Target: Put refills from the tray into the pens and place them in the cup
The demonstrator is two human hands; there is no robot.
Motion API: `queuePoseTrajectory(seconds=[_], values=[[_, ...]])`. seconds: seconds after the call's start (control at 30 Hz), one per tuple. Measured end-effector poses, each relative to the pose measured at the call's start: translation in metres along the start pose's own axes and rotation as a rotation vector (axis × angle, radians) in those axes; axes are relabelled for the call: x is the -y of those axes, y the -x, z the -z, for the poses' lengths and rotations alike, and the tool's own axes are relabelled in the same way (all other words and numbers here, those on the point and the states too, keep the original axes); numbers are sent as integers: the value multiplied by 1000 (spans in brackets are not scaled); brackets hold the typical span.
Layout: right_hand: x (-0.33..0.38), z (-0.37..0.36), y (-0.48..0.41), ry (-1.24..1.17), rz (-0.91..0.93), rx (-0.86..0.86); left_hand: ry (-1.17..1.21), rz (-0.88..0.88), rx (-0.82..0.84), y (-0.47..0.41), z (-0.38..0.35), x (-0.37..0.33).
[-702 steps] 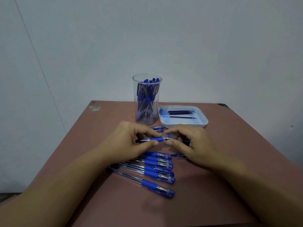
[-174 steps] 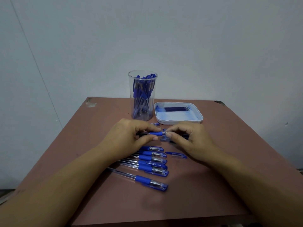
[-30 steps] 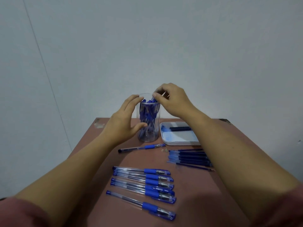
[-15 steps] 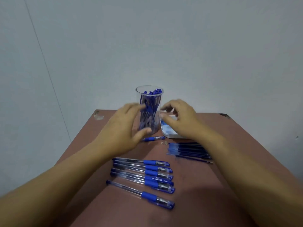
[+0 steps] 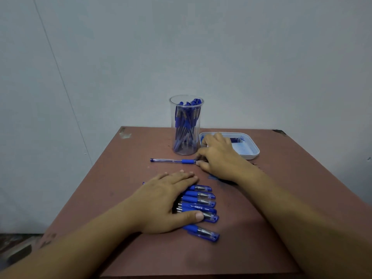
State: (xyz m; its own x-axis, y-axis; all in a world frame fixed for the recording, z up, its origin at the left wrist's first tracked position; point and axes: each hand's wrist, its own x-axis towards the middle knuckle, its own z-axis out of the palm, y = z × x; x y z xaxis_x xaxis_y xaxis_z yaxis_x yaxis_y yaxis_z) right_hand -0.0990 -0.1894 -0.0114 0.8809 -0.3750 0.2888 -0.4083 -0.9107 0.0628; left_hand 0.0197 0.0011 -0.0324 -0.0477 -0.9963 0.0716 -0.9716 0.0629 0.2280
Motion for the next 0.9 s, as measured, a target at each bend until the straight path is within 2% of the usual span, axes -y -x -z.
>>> queuePoseTrajectory(seconds=[0.1,0.23,0.33,0.43,0.53,0.6,0.73,0.83,0.9], values=[[3,5,3,-40,-19,-54,-3,27,-32,-1,-2,-3],[4,41,16,-312,-88,-107,-5,59,-21,-3,-4,-4],[-4,57,34,-377,-94,-134,-4,73,-50,-6,-2,-3],[-17,50,49,-370,-84,-260,-94,29,-239,-7,3,-6],[-28,35,62,-410,-71,-446,-229,-103,-559,-10,11,-10],[-28,25,70,-515,-96,-467,-265,-161,-680,-19,18,-9],[-12,19,77,-751,-178,-384,-207,-218,-654,-43,31,-5],[-2,20,76,-846,-172,-401,-139,-268,-567,-50,24,-2],[0,19,76,-875,-166,-394,-101,-278,-579,-49,15,-1]])
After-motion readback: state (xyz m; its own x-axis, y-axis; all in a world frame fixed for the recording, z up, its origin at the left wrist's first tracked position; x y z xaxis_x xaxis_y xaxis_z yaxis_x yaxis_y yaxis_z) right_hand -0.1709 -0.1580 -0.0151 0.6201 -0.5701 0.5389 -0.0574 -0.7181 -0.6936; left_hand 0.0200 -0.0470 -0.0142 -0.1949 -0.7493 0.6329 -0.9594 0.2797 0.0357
